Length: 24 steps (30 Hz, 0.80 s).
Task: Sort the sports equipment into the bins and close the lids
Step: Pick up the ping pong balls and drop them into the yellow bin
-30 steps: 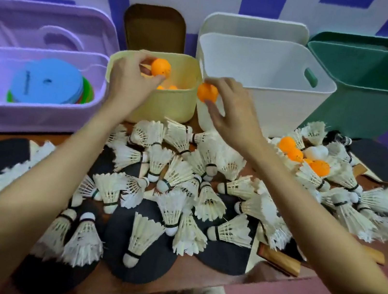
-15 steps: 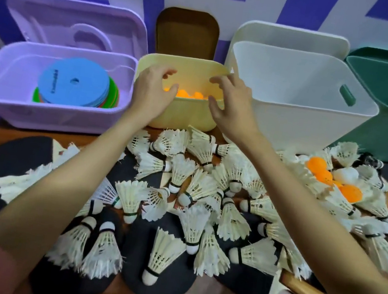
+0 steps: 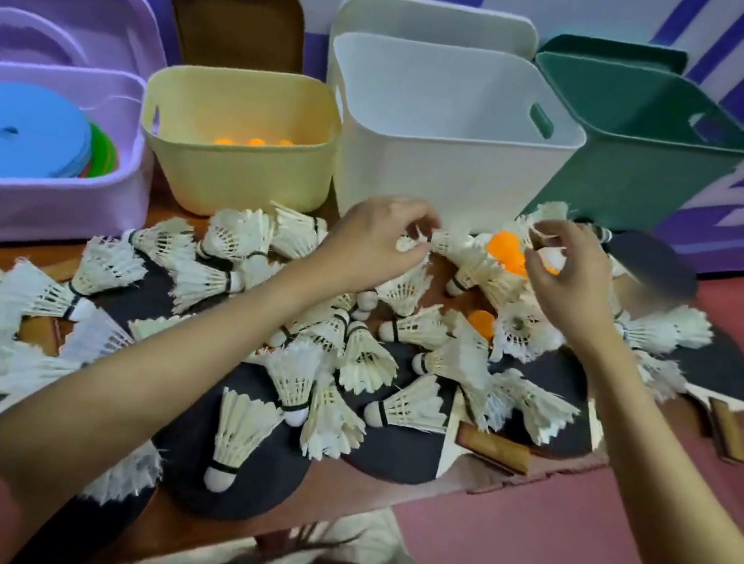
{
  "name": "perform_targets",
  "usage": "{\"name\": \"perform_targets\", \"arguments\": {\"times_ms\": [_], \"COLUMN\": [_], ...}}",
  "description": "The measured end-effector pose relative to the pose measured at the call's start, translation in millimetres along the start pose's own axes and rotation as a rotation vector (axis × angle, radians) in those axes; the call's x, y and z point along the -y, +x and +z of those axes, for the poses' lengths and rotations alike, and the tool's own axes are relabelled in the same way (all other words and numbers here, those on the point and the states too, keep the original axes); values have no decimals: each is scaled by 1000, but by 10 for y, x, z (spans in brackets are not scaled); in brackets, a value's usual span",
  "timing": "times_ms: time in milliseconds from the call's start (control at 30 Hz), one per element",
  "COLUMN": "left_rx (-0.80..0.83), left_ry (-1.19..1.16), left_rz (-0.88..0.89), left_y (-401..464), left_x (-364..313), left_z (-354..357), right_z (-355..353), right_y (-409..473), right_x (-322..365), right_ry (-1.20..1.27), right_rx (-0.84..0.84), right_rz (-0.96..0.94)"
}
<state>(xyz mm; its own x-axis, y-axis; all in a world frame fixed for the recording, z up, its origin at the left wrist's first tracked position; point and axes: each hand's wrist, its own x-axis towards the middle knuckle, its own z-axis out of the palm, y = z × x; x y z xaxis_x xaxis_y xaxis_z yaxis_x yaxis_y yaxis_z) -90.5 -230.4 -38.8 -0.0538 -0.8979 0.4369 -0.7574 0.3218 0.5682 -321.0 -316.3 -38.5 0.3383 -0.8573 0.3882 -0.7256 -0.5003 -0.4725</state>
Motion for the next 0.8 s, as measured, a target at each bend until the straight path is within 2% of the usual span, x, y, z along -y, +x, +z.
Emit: {"name": "perform_targets", "arguments": {"times_ms": [167, 400, 600, 800], "left_rx": [332, 613, 713, 748], "left_ry": [21, 156, 227, 210], "left_rz": [7, -47, -97, -84], "left_y": [227, 519, 567, 595], "left_x": [-255, -359, -300, -300], "left_z": [434, 963, 1237, 1291], "right_z": [-157, -91, -1, 137], "right_y": [-127, -171, -8, 176], "right_x": [-314, -642, -765, -696], "right_ry": [-52, -165, -279, -525], "right_rx": [-38, 22, 92, 188], "right_rz": [114, 261, 269, 306]}}
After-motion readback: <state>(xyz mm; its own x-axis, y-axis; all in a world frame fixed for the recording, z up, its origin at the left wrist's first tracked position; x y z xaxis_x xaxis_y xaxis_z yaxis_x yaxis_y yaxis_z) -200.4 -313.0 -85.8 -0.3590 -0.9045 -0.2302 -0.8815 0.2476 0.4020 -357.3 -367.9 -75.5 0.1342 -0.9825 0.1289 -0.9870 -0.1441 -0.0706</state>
